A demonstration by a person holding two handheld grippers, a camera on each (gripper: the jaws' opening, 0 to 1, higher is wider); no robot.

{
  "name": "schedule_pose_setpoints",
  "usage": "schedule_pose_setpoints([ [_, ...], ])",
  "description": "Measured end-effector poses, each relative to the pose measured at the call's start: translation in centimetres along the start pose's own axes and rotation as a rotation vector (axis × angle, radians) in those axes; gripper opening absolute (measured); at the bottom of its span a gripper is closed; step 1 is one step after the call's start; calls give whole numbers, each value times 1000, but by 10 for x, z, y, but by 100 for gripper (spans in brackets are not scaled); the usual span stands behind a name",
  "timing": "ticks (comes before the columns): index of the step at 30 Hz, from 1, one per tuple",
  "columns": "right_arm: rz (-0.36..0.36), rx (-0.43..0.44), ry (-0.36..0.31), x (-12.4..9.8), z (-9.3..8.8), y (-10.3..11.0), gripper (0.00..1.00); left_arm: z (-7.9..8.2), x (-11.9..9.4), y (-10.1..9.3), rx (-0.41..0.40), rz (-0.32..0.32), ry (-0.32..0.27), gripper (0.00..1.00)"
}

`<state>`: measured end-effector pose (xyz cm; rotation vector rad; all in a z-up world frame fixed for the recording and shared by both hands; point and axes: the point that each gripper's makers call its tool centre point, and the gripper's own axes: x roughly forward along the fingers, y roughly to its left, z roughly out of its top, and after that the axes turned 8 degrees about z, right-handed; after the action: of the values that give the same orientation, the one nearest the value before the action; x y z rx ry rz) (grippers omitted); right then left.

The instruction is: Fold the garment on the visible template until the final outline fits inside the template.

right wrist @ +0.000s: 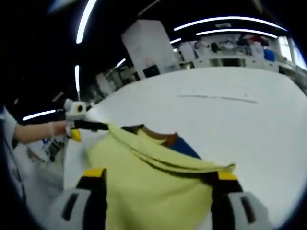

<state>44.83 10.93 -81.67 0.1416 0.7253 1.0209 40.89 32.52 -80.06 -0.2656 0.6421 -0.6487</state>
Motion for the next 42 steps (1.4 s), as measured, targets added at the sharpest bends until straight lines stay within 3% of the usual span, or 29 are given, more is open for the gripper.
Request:
schedule_pose_setpoints([
  [5,-23,24,-22,4,9,-12,89,3,6,11,-14,30,-6,97],
  [11,-20,19,-20,3,7,-10,89,2,5,11,-13,28,-5,96],
  [23,-34,-28,-18,-25,-1,9,89,-6,-24,6,26,51,-2,95],
  [35,-76,-12,-56,-65,-24,22,84,-38,-69,-4,27,93,2,89],
  [42,-102,0,-93,-92,-33,31,78,-54,-91,-6,6,108,-4,76],
])
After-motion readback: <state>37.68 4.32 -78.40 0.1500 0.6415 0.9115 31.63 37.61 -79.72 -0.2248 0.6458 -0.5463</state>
